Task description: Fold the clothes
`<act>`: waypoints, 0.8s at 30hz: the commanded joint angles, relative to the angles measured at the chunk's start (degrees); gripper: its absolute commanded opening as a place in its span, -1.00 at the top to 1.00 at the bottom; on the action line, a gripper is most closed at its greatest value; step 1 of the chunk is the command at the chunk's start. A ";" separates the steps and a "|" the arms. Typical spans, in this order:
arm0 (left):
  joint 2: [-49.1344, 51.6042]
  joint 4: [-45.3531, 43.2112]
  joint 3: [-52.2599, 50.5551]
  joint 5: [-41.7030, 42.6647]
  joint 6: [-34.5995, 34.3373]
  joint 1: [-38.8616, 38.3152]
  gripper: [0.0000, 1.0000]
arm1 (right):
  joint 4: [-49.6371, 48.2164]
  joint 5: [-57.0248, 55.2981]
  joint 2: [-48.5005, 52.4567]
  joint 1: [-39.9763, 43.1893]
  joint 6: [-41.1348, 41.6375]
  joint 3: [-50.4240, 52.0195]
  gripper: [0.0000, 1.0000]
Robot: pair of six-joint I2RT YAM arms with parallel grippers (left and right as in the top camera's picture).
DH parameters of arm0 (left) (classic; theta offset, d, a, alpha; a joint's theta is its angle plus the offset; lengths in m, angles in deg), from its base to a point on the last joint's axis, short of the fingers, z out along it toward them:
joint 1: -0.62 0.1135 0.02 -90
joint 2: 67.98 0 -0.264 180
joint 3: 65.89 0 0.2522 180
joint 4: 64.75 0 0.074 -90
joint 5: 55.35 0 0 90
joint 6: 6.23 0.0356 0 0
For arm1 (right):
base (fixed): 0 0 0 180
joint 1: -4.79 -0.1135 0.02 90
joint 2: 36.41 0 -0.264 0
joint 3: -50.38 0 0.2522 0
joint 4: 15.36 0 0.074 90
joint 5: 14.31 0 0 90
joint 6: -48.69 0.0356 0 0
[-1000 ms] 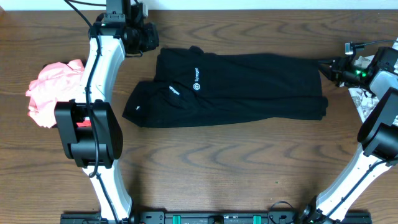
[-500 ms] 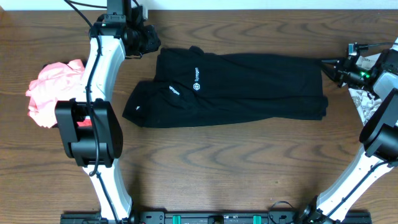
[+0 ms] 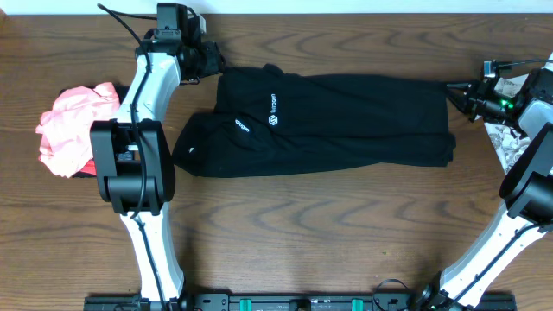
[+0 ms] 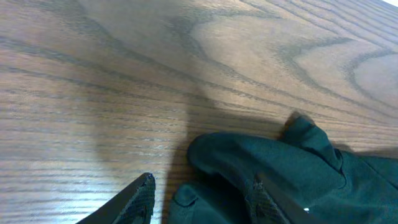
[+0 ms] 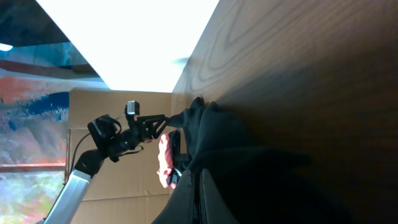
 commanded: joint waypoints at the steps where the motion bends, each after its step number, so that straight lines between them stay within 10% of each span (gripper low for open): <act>1: 1.66 -0.76 0.20 2.86 0.76 0.20 -0.01 | 0.20 0.26 0.90 0.44 0.35 -0.07 0.98; 24: 3.56 -1.90 0.20 3.69 0.81 -3.74 0.03 | 0.17 -0.48 0.90 0.50 0.35 -0.07 0.97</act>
